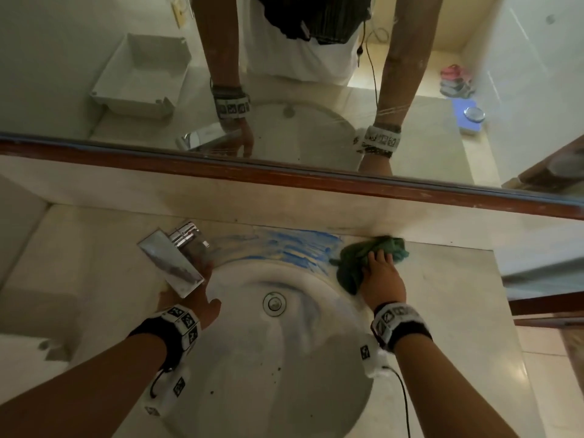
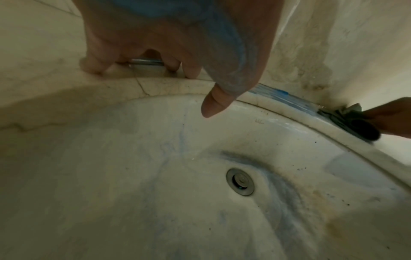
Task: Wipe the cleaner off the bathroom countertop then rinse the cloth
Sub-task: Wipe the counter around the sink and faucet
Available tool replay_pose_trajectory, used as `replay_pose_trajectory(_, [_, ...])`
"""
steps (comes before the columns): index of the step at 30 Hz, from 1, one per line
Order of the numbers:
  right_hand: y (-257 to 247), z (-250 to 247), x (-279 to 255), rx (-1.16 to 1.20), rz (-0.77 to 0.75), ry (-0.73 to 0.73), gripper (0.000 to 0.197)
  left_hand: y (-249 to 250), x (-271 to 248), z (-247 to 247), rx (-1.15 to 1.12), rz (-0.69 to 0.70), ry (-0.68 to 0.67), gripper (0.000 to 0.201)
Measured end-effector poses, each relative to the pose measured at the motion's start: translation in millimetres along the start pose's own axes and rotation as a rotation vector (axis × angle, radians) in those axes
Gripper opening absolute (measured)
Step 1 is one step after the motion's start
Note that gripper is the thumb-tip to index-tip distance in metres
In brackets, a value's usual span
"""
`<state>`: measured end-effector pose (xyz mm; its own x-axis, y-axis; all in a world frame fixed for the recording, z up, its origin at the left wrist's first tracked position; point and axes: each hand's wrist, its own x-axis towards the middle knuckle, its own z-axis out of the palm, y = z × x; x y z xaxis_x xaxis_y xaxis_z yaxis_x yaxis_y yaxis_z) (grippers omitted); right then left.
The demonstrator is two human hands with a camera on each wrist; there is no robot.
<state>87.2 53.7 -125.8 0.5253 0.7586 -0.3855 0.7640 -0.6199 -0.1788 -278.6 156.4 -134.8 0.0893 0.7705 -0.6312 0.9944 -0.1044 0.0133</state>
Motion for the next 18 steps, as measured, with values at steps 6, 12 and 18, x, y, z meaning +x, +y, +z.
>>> replay_pose_trajectory(6, [12.4,40.3,-71.5,-0.085,-0.094,0.001,0.057,-39.8,-15.1,-2.1,0.225,0.062,0.030,0.079])
replay_pose_trajectory(12, [-34.3,22.8,-28.5,0.009,-0.196,0.023,0.051,-49.4,-20.3,7.4,0.220,0.066,-0.003,0.084])
replay_pose_trajectory(18, [-73.5,4.2,-16.3,-0.023,-0.269,-0.041,0.051,-48.4,-21.7,1.6,0.220,0.066,-0.015,0.084])
